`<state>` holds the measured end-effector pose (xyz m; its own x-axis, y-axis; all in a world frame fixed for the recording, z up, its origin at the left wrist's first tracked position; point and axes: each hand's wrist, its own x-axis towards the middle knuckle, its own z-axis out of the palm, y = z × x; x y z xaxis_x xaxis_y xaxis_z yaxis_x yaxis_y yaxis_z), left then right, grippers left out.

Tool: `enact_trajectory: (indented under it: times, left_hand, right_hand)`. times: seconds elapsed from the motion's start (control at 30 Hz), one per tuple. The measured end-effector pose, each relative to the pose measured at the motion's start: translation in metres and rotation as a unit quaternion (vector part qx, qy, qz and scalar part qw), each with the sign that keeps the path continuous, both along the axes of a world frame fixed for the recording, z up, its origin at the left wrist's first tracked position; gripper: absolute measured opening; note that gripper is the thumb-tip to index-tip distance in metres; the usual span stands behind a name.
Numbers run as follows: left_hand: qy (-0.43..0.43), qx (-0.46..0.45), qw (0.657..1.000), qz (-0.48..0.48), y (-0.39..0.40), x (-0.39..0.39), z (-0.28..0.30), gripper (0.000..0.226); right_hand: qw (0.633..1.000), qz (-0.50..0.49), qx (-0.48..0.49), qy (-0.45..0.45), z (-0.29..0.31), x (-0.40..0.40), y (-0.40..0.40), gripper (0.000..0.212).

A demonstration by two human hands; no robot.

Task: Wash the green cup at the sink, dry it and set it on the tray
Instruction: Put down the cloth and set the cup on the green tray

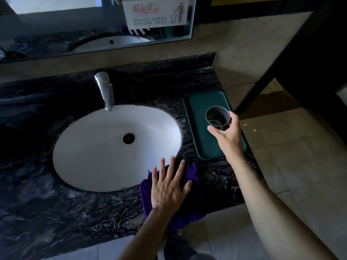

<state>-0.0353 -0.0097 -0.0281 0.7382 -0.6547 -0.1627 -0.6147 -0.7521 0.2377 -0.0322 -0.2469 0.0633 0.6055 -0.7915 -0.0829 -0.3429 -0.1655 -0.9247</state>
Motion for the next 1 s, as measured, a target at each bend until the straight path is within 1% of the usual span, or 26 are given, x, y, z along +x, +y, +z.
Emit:
enact_trajectory:
  times: [0.27, 0.7, 0.77, 0.87, 0.9, 0.97, 1.0]
  left_hand:
    - [0.000, 0.017, 1.000, -0.003, -0.003, 0.002, -0.003, 0.074]
    - [-0.011, 0.023, 1.000, 0.008, -0.006, 0.003, -0.004, 0.075]
    - [-0.014, 0.023, 1.000, 0.007, -0.006, 0.003, -0.005, 0.074]
    - [0.000, 0.025, 1.000, 0.005, -0.004, 0.003, -0.005, 0.074]
    - [-0.006, 0.015, 1.000, 0.001, -0.004, 0.003, -0.007, 0.074]
    - [0.017, 0.005, 1.000, 0.001, -0.002, 0.004, -0.003, 0.074]
    - [0.031, -0.002, 1.000, 0.007, -0.001, 0.005, 0.000, 0.075]
  right_hand:
    - [1.000, -0.009, 0.005, 0.020, -0.024, 0.004, -0.024, 0.074]
    - [0.999, 0.008, 0.024, 0.036, -0.030, 0.008, -0.028, 0.074]
    - [0.999, 0.009, 0.035, 0.040, -0.028, 0.009, -0.027, 0.080]
    - [0.996, 0.025, 0.076, 0.039, -0.025, 0.005, -0.025, 0.105]
    - [0.996, 0.026, 0.083, 0.034, -0.025, 0.002, -0.024, 0.108]
    - [0.996, 0.021, 0.084, 0.026, -0.020, -0.005, -0.014, 0.107]
    - [0.997, 0.012, 0.070, 0.023, -0.013, -0.008, -0.006, 0.102]
